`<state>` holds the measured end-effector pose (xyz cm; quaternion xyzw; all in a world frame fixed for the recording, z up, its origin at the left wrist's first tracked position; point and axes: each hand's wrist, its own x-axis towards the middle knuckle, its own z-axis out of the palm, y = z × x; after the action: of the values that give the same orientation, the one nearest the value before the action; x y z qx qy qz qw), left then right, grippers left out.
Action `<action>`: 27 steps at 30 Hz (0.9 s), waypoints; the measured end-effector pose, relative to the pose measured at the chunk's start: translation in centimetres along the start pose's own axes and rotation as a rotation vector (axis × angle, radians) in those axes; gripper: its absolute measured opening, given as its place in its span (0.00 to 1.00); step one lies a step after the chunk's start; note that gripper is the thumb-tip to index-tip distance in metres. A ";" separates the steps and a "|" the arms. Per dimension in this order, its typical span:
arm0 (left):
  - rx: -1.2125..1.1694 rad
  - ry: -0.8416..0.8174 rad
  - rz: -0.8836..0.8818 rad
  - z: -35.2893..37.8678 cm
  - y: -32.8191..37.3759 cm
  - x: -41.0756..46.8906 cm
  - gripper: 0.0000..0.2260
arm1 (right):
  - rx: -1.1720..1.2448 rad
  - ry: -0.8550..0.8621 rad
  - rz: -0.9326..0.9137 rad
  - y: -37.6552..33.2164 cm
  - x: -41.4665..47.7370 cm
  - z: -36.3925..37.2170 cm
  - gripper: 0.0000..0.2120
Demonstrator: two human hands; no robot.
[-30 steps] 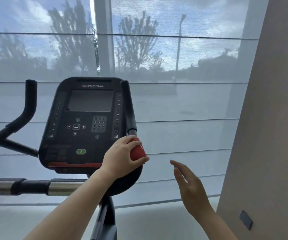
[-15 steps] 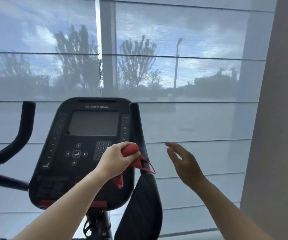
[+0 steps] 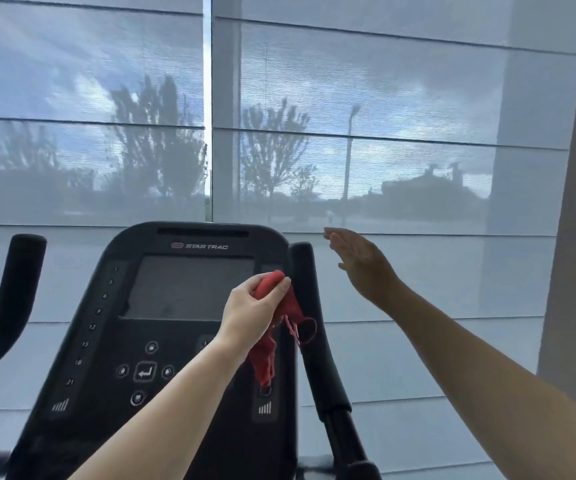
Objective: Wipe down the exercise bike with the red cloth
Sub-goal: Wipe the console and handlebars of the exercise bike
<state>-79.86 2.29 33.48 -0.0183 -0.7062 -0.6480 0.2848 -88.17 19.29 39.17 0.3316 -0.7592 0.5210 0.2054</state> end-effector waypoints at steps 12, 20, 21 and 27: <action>-0.227 -0.024 0.075 4.6 -2.5 0.9 0.16 | 0.211 0.019 0.190 6.2 -13.0 0.7 0.19; -0.075 -0.041 0.061 4.7 -5.2 -3.1 0.24 | 0.089 -0.081 0.246 4.0 -18.2 1.6 0.22; -0.051 -0.044 0.066 4.6 -5.3 -3.4 0.25 | 0.074 -0.090 0.249 3.6 -19.0 1.5 0.23; -0.009 -0.055 0.052 4.9 -4.8 -5.2 0.24 | -0.001 -0.094 0.286 1.5 -22.7 1.4 0.21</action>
<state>-79.28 7.81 26.93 -0.0557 -0.7102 -0.6426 0.2822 -73.36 24.93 22.74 0.2442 -0.8078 0.5283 0.0934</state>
